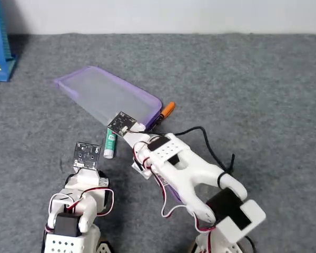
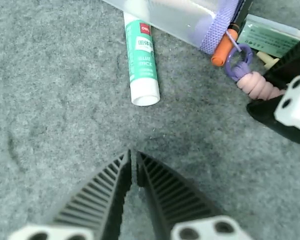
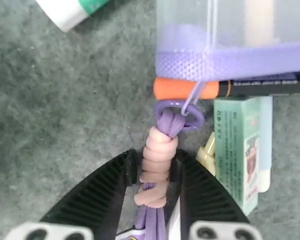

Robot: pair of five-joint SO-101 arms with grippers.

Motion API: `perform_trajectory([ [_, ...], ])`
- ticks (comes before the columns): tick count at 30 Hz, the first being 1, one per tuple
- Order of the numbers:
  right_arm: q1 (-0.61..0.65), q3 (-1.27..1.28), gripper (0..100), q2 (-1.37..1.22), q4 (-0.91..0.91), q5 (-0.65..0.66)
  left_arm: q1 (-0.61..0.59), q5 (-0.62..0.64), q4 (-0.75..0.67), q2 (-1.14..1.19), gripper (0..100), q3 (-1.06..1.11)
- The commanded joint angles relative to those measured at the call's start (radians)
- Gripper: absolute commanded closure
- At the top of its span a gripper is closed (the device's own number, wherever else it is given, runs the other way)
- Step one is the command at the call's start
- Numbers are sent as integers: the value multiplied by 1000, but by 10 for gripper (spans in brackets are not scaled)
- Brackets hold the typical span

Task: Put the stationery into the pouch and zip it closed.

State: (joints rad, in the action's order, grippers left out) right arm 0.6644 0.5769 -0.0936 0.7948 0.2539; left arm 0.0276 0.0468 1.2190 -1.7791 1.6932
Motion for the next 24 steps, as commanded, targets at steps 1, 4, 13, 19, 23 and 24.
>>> perform_trajectory([
  [1,-10,-69,884,-10,54,-8,3,6,2,-12,983,-8],
  [4,-10,-74,932,-10,77,-8,3,6,2,-12,983,-8],
  [13,-5,-69,990,94,159,-9,2,6,2,-12,983,-8],
  [19,-10,-68,990,236,232,-43,3,6,2,-12,983,-8],
  [23,-10,-69,990,340,295,-41,3,6,2,-12,983,-8],
  [24,-10,-69,990,366,306,-41,3,6,2,-12,983,-8],
])
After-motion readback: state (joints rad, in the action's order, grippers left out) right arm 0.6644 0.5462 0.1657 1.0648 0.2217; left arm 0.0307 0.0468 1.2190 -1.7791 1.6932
